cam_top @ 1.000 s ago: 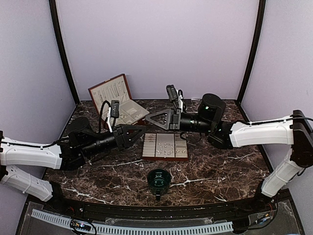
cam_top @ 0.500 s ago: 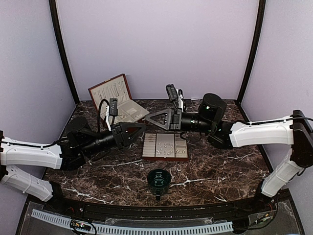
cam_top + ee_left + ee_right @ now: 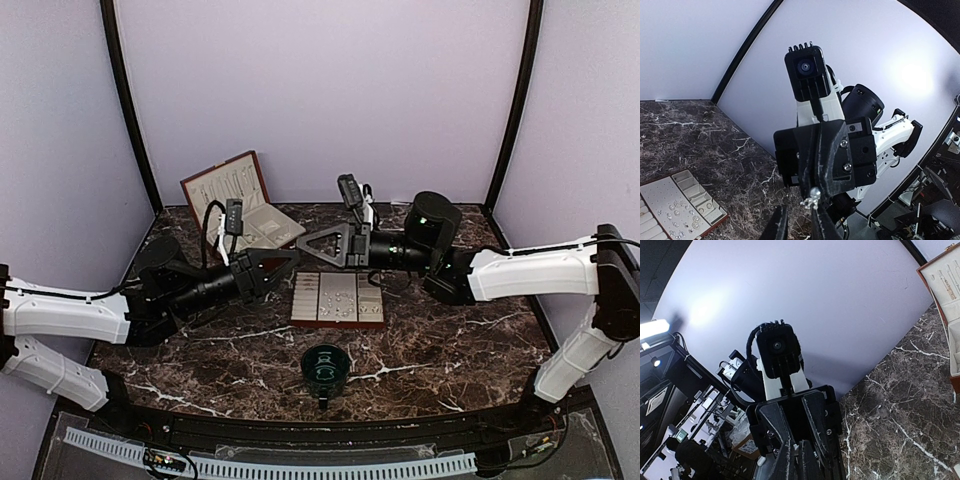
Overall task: Organize the mixed jewelry
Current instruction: Pass from the right arm to the left, then pass from the left arm to the right, then insert the earring into the earring holder.
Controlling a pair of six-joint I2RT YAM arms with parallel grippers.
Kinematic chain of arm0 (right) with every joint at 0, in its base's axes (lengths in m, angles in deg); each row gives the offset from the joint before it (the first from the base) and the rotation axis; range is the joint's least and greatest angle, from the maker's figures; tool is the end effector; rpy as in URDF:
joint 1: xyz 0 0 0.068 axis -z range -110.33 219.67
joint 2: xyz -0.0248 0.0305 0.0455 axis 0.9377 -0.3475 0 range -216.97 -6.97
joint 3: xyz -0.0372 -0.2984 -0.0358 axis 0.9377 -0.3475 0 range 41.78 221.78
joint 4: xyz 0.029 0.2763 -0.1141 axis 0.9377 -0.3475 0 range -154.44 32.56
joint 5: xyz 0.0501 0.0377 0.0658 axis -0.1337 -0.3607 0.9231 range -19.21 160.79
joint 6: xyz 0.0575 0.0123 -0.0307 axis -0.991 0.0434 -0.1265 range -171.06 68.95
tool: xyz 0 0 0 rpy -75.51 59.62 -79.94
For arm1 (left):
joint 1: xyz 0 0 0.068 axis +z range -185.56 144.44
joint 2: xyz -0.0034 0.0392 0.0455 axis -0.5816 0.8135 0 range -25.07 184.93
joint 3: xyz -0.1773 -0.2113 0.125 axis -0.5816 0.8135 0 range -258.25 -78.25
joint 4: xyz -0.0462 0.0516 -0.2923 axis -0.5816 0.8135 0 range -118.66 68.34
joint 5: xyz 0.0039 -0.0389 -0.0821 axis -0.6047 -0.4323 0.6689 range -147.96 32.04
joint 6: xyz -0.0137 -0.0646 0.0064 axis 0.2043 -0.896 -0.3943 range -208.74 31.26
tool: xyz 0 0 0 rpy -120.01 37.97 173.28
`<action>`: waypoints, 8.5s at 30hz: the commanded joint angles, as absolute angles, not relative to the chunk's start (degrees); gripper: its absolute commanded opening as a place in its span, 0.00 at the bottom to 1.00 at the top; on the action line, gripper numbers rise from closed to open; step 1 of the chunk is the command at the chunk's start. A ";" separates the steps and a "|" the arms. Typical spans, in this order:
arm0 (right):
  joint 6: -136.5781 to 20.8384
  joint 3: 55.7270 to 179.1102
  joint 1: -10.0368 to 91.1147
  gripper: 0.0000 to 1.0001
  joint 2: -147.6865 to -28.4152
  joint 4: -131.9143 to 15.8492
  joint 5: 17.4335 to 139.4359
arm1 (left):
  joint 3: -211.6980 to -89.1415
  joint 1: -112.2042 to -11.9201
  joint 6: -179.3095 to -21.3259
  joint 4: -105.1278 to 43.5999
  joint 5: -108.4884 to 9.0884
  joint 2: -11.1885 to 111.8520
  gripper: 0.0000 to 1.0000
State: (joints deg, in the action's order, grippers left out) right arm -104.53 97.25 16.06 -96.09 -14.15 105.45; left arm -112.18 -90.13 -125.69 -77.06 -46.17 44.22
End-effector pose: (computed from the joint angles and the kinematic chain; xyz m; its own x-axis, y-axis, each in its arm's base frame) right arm 0.2148 0.3417 0.3194 -0.7402 0.1097 -0.6633 -0.6719 -0.0862 0.7356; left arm 0.1687 -0.2557 0.3009 -0.4443 -0.3905 -0.8063 0.8083 0.2134 -0.5488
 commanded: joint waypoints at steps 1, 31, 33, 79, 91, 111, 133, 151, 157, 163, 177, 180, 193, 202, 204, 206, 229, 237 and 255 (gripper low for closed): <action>-104.84 97.48 15.44 0.00 -96.68 -11.29 106.47 | -114.26 -89.79 -126.18 -80.04 -45.22 44.74 0.15; -93.81 99.29 17.26 0.50 -91.61 -29.90 101.62 | -116.52 -85.37 -118.42 -63.99 -34.55 43.36 0.00; -90.85 100.66 17.64 0.49 -90.82 -35.32 101.26 | -118.03 -84.22 -115.45 -61.08 -29.69 43.67 0.00; -81.12 106.67 15.64 0.23 -92.41 -60.48 104.06 | -132.78 -78.34 -89.09 -35.95 -2.40 60.13 0.00; -80.55 106.50 15.09 0.12 -93.02 -61.97 103.27 | -132.80 -78.34 -89.09 -35.95 -2.59 60.21 0.00; -80.15 106.21 14.82 0.05 -93.37 -62.38 102.09 | -132.76 -78.32 -89.09 -36.00 -2.80 60.47 0.00; -79.66 105.61 18.14 0.00 -91.18 -70.35 79.20 | -131.51 -72.51 -91.31 -36.14 -16.62 54.59 0.62; -74.45 105.79 26.61 0.00 -103.69 -66.21 76.65 | -134.79 -60.57 -95.25 -26.53 -43.54 52.69 0.72; -73.44 106.73 25.98 0.00 -108.46 -64.76 78.83 | -134.98 -60.60 -94.96 -26.22 -43.13 52.83 0.72; -72.53 108.53 24.12 0.00 -111.60 -65.66 77.45 | -135.34 -60.61 -95.20 -25.94 -42.15 53.34 0.72; -71.90 109.06 23.70 0.00 -114.19 -64.87 74.79 | -135.45 -60.61 -95.61 -25.85 -41.41 53.93 0.72; -71.63 108.97 23.60 0.00 -114.39 -64.87 74.49 | -135.32 -60.59 -95.59 -25.84 -41.32 54.09 0.72; -71.83 108.84 23.61 0.00 -115.76 -63.28 74.39 | -135.38 -60.61 -95.79 -26.00 -41.00 54.44 0.72; -71.55 108.84 23.55 0.00 -116.26 -63.20 73.95 | -135.52 -60.59 -95.77 -25.96 -40.71 54.51 0.72; -71.26 108.77 23.52 0.00 -116.31 -63.60 73.64 | -135.55 -60.61 -95.82 -25.94 -40.83 54.46 0.72; -70.98 108.76 23.48 0.00 -116.31 -64.10 73.52 | -135.53 -60.61 -95.79 -25.94 -40.82 54.41 0.72; -69.71 108.84 23.06 0.00 -114.20 -67.96 71.43 | -135.60 -60.61 -95.90 -25.80 -40.67 54.51 0.72; -69.38 108.89 22.99 0.00 -114.12 -68.69 71.23 | -135.58 -60.61 -95.92 -25.85 -40.65 54.52 0.72; -68.92 109.65 22.23 0.00 -115.36 -69.57 72.17 | -135.70 -60.61 -95.95 -25.85 -40.63 54.34 0.72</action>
State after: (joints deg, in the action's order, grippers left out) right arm -69.67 108.61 23.03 -115.09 -66.67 72.27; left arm -133.84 -60.69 -95.63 -26.20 -41.08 54.74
